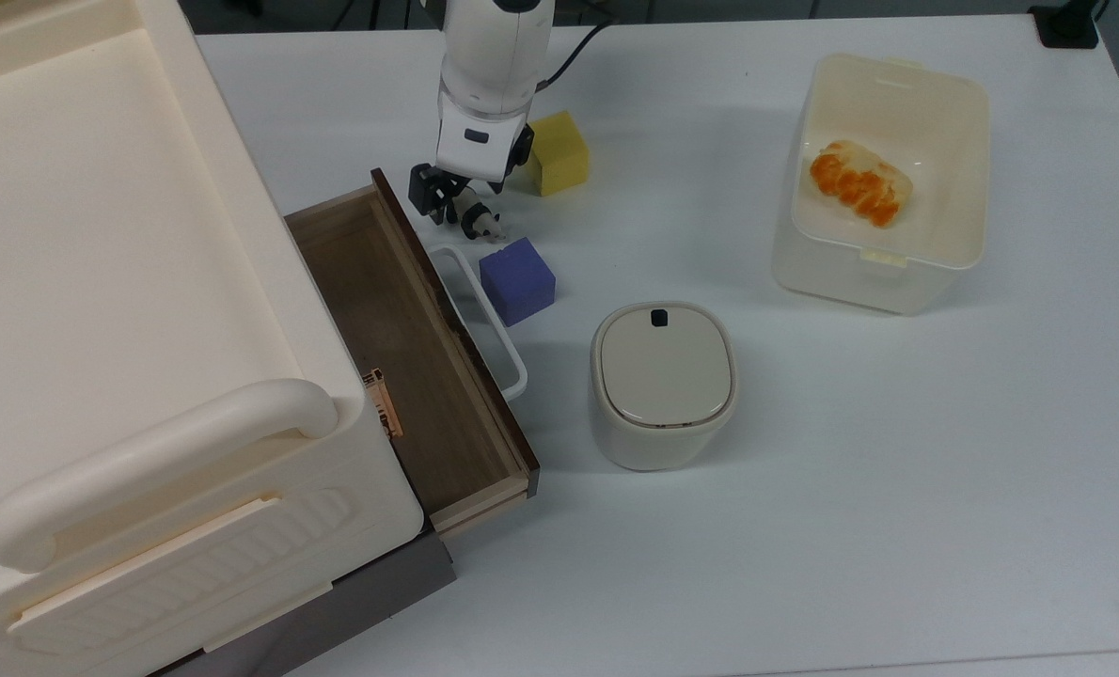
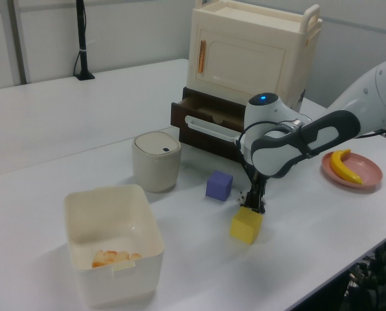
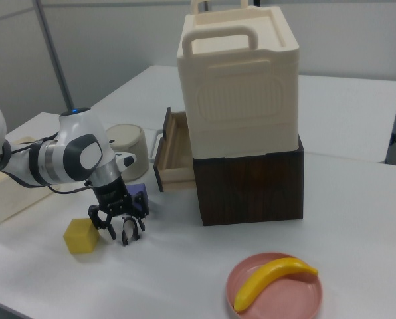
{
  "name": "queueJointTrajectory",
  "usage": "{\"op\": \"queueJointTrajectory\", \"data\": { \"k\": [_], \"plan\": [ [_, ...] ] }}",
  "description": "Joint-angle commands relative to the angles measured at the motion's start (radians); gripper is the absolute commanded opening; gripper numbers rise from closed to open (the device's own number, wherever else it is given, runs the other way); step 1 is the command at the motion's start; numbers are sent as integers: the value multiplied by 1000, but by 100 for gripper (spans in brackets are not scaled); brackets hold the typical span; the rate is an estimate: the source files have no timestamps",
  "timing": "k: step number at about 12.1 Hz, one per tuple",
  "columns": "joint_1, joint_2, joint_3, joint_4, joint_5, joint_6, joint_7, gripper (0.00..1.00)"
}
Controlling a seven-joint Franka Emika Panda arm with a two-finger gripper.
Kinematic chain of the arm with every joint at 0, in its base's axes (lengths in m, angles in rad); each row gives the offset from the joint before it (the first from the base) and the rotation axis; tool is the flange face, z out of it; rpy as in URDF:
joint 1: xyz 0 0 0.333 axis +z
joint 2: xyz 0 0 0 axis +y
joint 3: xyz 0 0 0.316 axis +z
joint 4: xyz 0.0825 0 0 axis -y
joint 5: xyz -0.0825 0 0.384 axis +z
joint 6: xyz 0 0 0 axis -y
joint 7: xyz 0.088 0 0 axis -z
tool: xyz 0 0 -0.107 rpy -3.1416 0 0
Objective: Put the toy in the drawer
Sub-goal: 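Lift the panda toy and carry it toward the open drawer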
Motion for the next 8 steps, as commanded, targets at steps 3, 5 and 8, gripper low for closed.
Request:
{"op": "queueJointTrajectory", "data": {
  "k": [3,5,8],
  "plan": [
    [0,7,-5,16,15,24,-19,0],
    [0,1,-5,28,18,17,-15,0],
    [7,-14,-5,136,32,-119,50,0]
  ]
}}
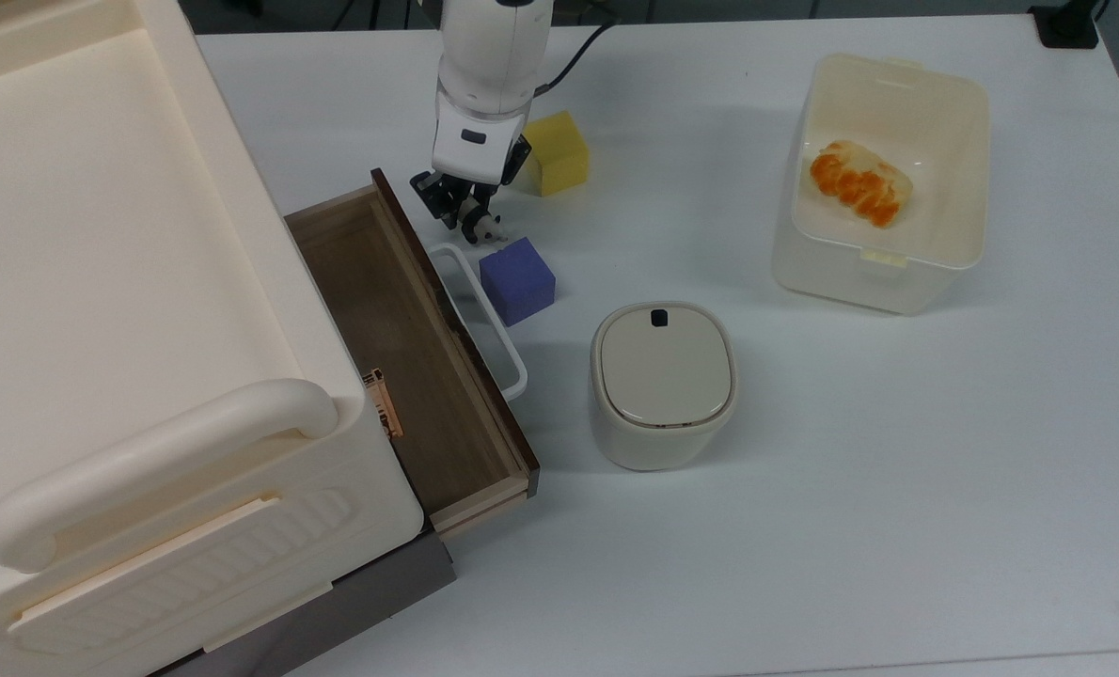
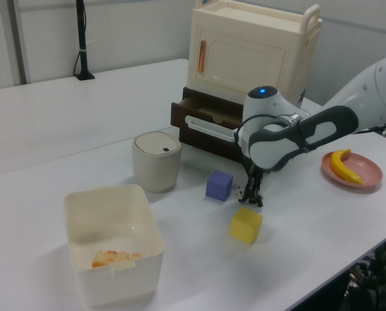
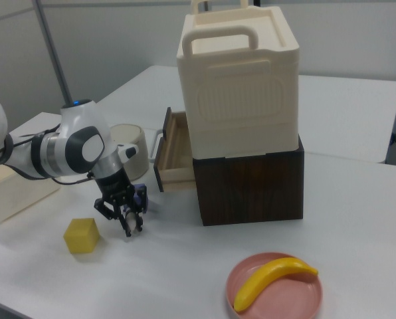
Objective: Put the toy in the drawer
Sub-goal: 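Lift the panda toy and carry it toward the open drawer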
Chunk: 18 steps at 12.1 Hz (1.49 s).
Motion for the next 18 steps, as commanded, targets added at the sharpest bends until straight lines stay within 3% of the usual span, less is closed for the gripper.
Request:
{"op": "queueJointTrajectory", "data": {
  "k": [1,5,10,13,18],
  "plan": [
    [17,-27,-3,138,35,-212,37,0],
    [80,-129,57,174,96,-377,40,0],
    [92,-167,96,364,173,-546,81,0],
    [75,-163,89,431,173,-540,173,0],
    [-9,-116,39,431,161,-371,358,0]
  ]
}}
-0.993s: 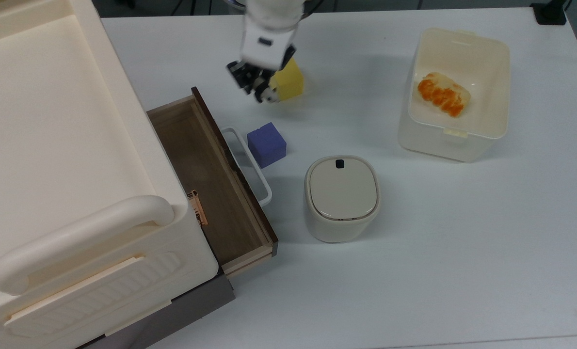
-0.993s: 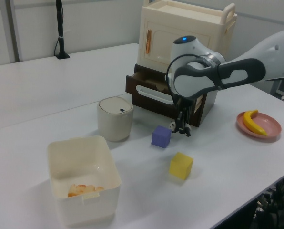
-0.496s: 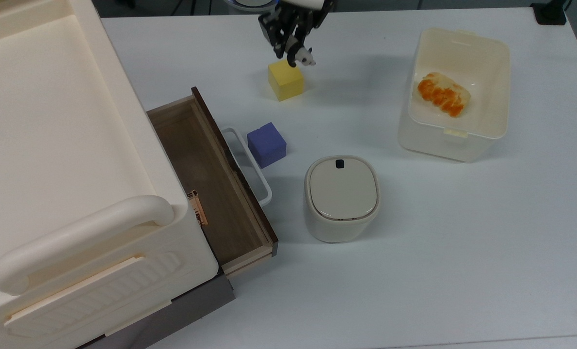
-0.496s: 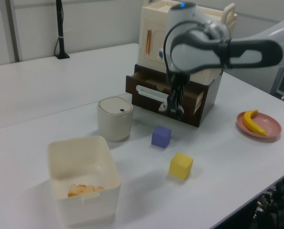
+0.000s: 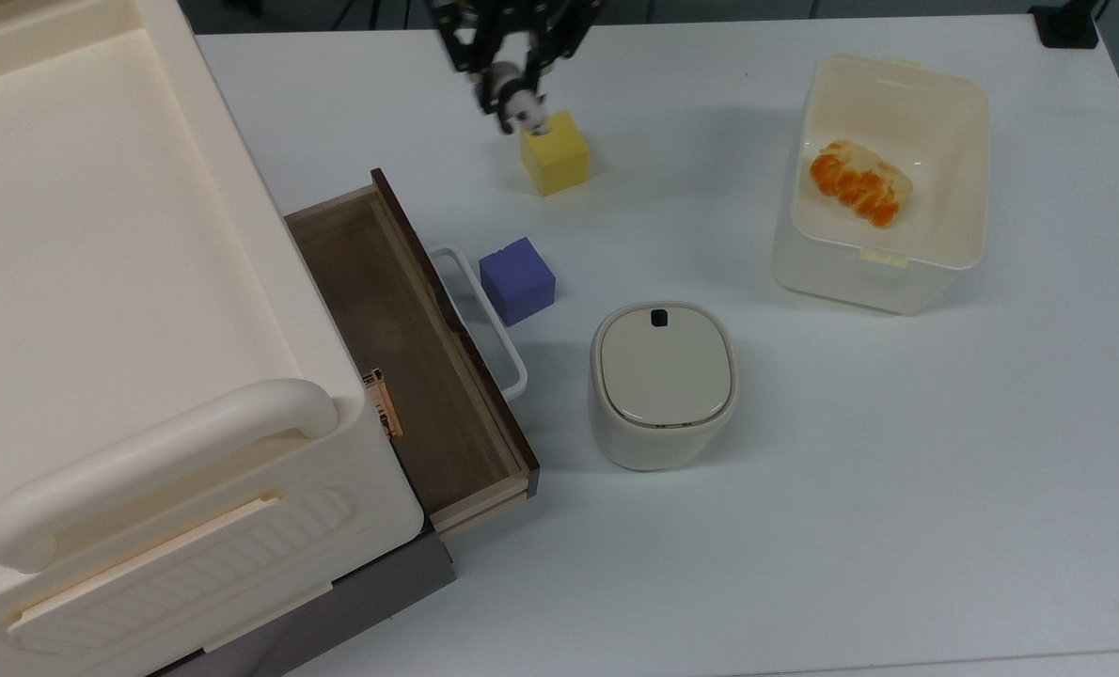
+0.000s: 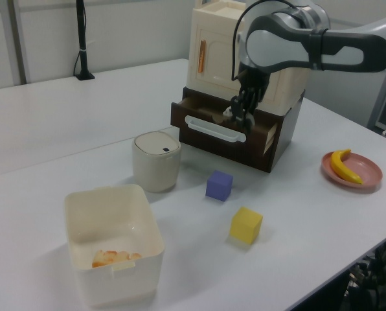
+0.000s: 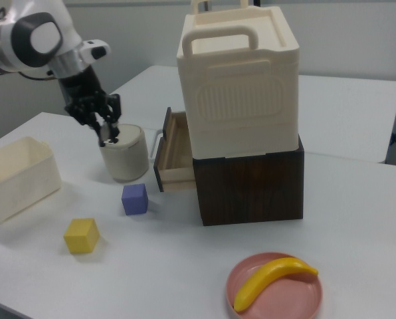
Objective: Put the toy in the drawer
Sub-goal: 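Lift the panda toy and carry it toward the open drawer, then lower the panda toy into the drawer and open the gripper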
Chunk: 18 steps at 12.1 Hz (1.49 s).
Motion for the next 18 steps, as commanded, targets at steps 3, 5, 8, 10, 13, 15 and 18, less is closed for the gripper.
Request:
{"op": "queueJointTrajectory", "data": {
  "k": [3,5,8,10,13,15,18],
  "plan": [
    [-28,98,-48,13,-11,187,331,0],
    [-34,115,-62,15,-18,224,346,0],
    [-47,128,-83,15,-22,300,443,0],
    [-55,138,-103,18,-22,325,466,0],
    [-75,163,-125,16,-23,363,460,0],
    [-78,183,-125,16,-54,365,458,0],
    [-78,187,-125,13,-55,365,460,19]
  ]
}}
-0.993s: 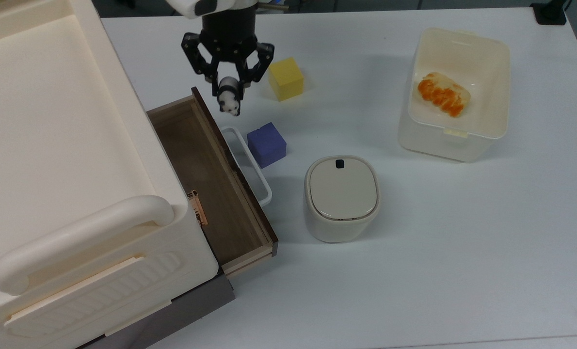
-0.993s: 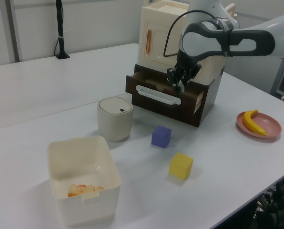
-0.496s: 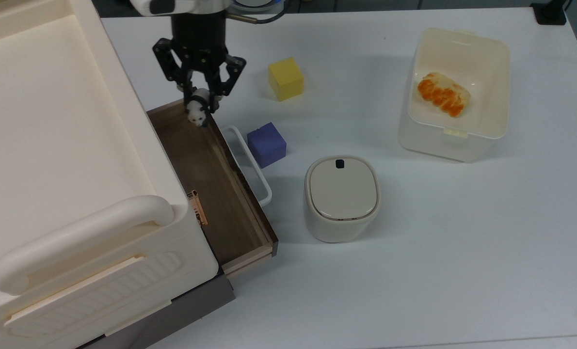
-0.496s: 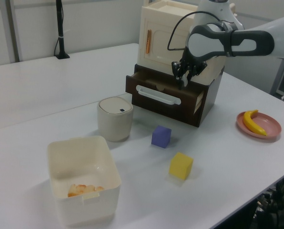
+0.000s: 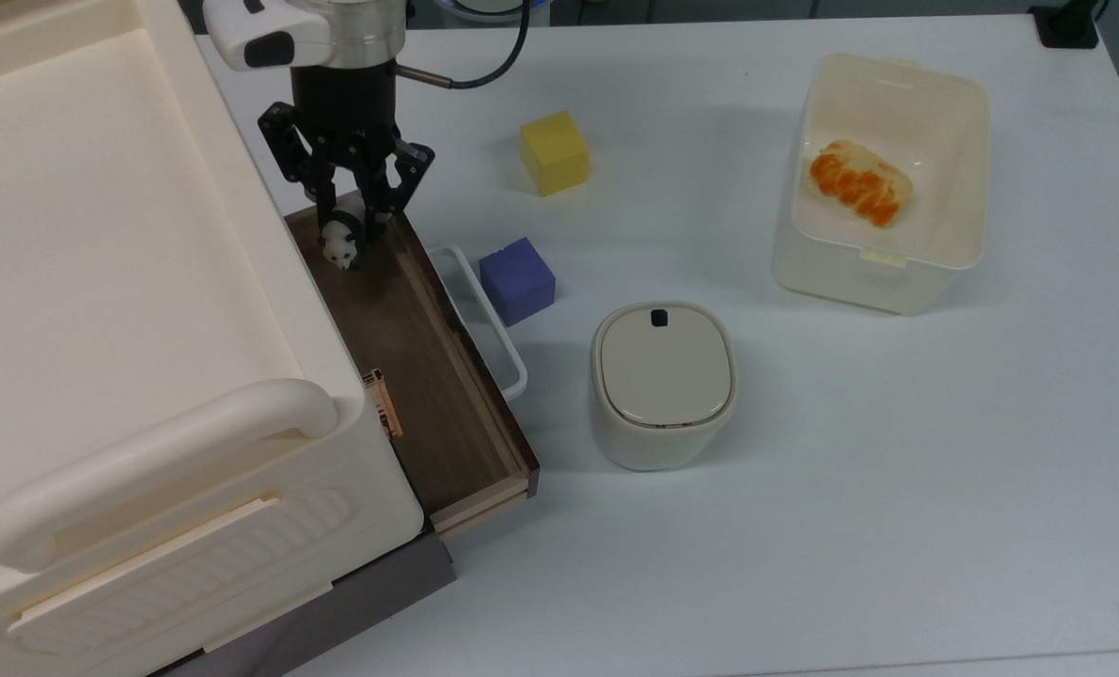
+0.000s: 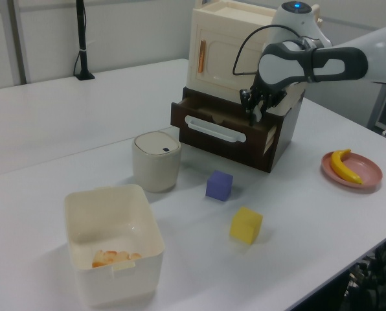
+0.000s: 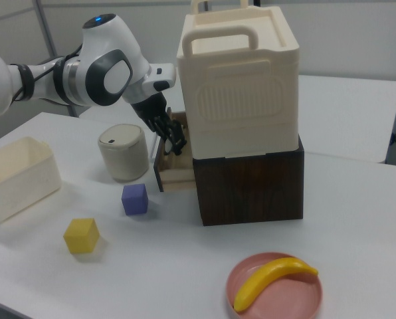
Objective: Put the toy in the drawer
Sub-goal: 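Lower the panda toy into the drawer and open the gripper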
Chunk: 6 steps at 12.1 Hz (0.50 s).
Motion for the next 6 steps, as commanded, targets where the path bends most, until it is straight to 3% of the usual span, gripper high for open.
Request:
{"op": "queueJointTrajectory", "data": {
  "k": [1,2,4,6],
  "plan": [
    [4,12,-1,10,-19,12,22,26],
    [5,15,-1,10,-19,12,22,30],
    [4,18,-1,10,-19,12,26,53],
    [4,18,-1,10,-19,12,26,67]
  ]
}}
